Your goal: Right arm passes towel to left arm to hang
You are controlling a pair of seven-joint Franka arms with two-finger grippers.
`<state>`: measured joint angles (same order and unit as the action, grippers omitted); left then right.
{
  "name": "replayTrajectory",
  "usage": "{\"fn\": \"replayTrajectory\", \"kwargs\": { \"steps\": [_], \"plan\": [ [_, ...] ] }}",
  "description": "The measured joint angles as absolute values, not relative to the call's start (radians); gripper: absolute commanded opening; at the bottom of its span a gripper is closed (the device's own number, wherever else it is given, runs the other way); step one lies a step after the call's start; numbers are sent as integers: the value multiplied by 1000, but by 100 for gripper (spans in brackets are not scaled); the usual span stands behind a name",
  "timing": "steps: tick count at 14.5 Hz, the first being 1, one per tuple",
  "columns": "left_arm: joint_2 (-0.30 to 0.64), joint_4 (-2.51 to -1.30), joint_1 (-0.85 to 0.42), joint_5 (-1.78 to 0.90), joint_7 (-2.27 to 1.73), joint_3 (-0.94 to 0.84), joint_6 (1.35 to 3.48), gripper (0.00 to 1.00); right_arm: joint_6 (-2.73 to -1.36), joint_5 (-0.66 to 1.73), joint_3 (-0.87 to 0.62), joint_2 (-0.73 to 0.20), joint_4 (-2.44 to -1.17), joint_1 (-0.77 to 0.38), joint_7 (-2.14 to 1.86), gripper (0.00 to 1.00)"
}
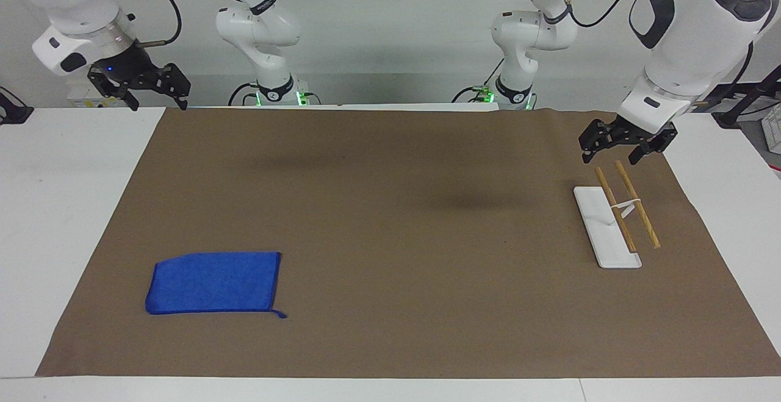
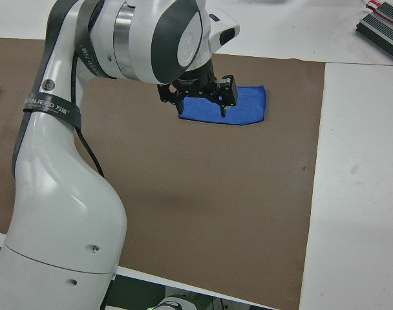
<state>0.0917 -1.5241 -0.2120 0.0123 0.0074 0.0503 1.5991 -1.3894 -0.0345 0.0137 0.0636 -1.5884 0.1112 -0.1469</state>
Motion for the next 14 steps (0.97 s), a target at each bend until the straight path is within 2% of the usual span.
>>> {"fn": "replayTrajectory", "kwargs": {
  "steps": [9, 12, 14],
  "plan": [
    [91, -1524, -212, 12, 7, 50, 1599, 99, -1401, -32, 14, 64, -1588, 113, -152, 100],
    [91, -1524, -212, 12, 7, 50, 1599, 99, -1483, -20, 9, 57, -1593, 89, -162, 100],
    [91, -1524, -212, 12, 6, 50, 1599, 99, -1530, -20, 6, 13, -1589, 62, -150, 100]
  ]
}}
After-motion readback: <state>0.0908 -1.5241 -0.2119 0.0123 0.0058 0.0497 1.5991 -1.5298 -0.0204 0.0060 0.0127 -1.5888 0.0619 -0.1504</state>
